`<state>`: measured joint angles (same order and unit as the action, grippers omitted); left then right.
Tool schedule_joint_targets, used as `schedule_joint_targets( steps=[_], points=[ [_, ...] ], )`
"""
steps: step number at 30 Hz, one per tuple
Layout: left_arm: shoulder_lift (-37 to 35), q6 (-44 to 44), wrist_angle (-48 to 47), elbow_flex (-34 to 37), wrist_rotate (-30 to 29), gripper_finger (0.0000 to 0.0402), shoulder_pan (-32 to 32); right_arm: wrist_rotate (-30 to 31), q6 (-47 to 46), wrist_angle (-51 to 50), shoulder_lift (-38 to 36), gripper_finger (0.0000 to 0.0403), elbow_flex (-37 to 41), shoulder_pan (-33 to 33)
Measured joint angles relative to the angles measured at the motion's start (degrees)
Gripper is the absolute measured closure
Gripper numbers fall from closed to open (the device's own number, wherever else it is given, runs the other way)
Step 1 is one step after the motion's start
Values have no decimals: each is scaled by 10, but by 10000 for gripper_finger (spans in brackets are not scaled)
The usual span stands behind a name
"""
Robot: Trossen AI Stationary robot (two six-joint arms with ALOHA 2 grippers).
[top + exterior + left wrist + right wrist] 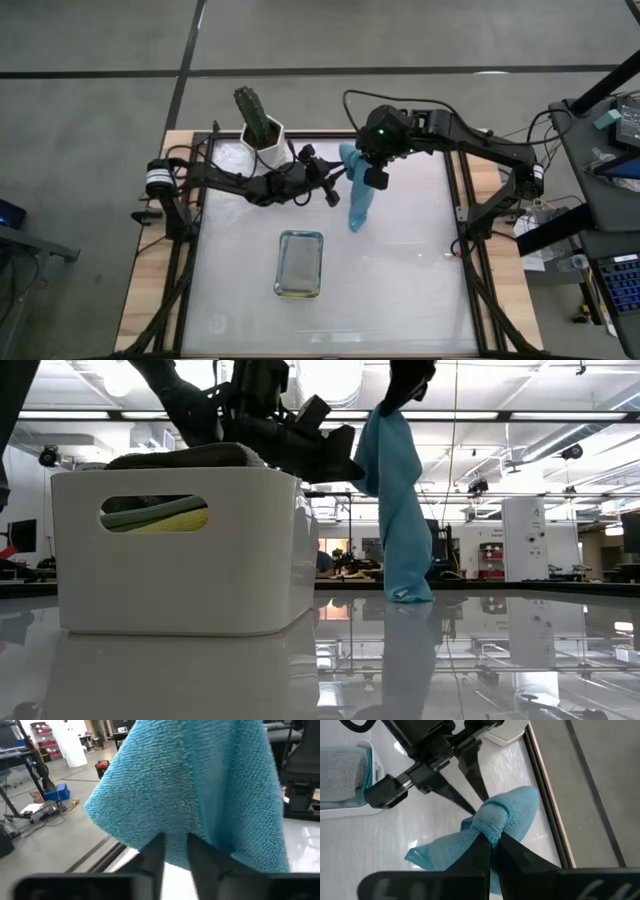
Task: Fold microfiber towels
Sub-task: Fold the blue microfiber towel
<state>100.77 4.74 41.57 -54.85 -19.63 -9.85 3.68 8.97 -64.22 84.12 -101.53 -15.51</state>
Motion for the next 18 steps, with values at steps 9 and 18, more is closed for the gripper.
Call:
schedule_joint_targets(
  steps=[9,18],
  points=[
    [-13,22,-2,1,21,400,0,0,0,-4,0,394,12,0],
    [-64,49,-26,9,26,401,0,-3,-4,-30,0,394,12,0]
  ],
)
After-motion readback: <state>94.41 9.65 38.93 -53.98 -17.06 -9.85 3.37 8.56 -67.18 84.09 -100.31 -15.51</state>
